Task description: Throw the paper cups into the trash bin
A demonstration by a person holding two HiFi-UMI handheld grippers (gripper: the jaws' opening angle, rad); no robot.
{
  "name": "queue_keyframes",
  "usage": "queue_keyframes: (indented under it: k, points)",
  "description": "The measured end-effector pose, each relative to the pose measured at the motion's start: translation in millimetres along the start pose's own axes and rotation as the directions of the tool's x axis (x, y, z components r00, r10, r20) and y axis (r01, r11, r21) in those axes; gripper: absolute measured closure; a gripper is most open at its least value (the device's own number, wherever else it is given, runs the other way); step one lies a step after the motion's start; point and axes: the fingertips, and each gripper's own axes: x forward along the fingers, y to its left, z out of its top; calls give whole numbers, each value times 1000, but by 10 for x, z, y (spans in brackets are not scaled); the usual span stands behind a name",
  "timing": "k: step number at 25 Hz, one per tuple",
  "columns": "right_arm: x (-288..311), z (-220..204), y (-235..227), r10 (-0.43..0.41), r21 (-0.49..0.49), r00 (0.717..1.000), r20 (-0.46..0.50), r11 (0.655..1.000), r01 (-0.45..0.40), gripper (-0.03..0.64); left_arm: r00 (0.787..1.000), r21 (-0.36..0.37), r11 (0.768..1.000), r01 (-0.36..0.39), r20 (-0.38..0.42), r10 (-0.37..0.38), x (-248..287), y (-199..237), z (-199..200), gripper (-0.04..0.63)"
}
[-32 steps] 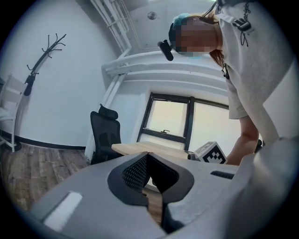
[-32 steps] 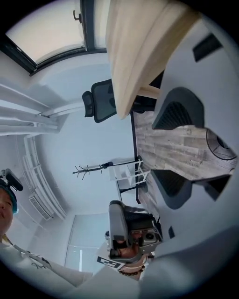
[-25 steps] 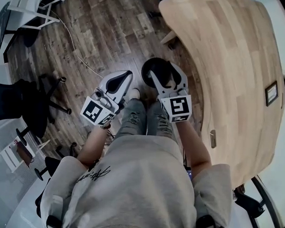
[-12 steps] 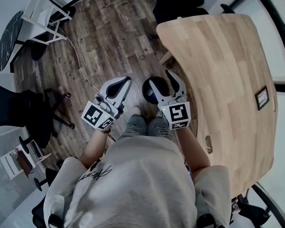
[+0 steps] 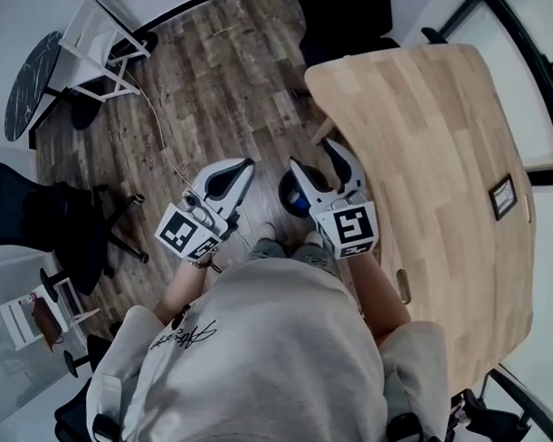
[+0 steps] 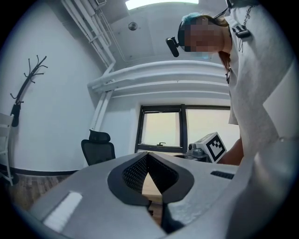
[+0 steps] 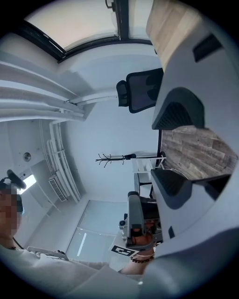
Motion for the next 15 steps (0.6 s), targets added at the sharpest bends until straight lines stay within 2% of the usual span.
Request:
queue_keyframes:
  k: [6, 9, 12, 15]
  points:
    - [-94, 240, 26, 20, -11, 999, 41, 1000, -20, 350, 1000, 24, 1000, -16, 21, 16, -40, -39, 173, 592]
    - [-159, 363, 42, 21, -26, 998, 64, 999, -19, 366, 999, 0, 1000, -25, 37, 25, -59, -34, 246, 592]
    - [-199, 441, 52, 20, -35, 996, 84, 999, -17, 399, 997, -13, 999, -46, 63, 47, -79, -15, 330, 592]
    - [-227, 476, 49, 19, -36, 995, 103, 999, -16, 467, 997, -6, 999, -50, 65, 50, -75, -24, 359, 592]
